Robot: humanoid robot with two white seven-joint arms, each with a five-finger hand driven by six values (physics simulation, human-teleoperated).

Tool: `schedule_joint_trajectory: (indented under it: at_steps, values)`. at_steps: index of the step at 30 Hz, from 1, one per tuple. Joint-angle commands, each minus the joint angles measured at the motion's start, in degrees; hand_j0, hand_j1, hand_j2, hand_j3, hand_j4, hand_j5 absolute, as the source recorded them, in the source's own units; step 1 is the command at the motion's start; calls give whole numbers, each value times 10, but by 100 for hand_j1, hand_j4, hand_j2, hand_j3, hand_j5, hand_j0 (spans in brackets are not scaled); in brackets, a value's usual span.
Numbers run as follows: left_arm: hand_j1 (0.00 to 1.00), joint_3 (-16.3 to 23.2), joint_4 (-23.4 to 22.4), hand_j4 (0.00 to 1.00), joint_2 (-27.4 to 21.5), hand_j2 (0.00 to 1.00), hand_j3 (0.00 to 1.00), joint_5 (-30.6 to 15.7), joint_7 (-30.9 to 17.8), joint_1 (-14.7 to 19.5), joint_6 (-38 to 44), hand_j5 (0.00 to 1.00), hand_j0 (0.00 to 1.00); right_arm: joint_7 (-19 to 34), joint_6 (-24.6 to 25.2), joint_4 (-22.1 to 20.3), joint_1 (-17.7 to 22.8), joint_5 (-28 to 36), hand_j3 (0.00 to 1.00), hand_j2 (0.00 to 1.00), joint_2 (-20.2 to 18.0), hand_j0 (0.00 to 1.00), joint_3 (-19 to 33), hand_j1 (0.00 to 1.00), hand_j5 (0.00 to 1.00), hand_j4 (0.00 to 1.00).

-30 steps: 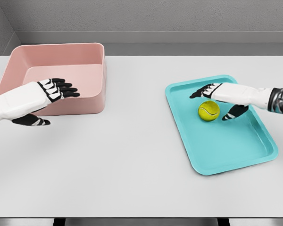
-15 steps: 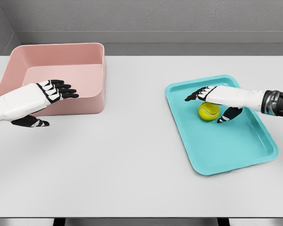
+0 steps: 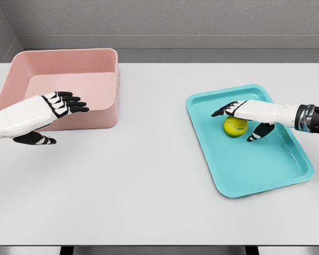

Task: Put the tennis from the blue tray into the pink basket with both arms

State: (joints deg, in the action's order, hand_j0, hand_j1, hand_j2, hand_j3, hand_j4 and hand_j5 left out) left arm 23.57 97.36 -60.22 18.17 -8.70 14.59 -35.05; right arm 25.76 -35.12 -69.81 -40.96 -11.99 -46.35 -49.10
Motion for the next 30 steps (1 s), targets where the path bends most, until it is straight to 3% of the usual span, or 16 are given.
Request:
schedule_joint_trajectory:
  at_steps: [1,9,14,19,30]
  values:
    - [100,0,0,100,-1,100,100,-13,1,0,0,100,100,1,1,3,0,4,100,100,1,100,1,100,100,100]
    - [100,0,1,100,-2,100,100,-16,3,-3,0,100,100,5,1,7,0,3,100,100,8,100,1,100,100,100]
    - [100,-10,0,100,-14,100,100,-41,25,-4,0,100,100,5,1,10,0,0,100,100,7,100,1,100,100,100]
    - [100,-42,2,100,-31,100,100,-48,39,-43,0,100,100,5,1,11,0,0,89,89,7,89,2,89,89,89]
    - [100,-41,4,100,-35,100,100,-49,38,-45,0,100,100,6,1,12,1,0,70,70,7,70,3,70,70,70]
